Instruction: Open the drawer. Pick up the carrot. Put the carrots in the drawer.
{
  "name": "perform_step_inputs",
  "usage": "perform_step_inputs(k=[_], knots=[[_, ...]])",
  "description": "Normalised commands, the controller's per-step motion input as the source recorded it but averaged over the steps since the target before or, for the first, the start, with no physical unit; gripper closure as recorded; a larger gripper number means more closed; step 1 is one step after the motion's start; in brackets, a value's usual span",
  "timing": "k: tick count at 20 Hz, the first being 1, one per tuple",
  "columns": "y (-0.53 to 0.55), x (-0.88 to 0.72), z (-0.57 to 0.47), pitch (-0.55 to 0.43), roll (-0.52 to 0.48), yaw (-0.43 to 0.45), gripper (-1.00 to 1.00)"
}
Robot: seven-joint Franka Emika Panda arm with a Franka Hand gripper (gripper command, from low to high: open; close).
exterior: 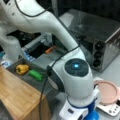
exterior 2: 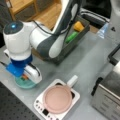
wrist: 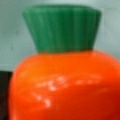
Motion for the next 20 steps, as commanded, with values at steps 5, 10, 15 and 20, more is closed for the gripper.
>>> perform_step_inputs(k=[5, 10, 15, 20], knots=[[0.23, 0.02, 0.24, 0.201, -0.174, -0.08, 1.0], [0.27, -0.02, 0.25, 0.185, -0.157, -0.085, 1.0], [0.19, -0.04, 0.16, 0.147, -0.134, -0.061, 1.0], [0.12, -0.08, 0.13, 0.104, -0.131, -0.048, 1.0]])
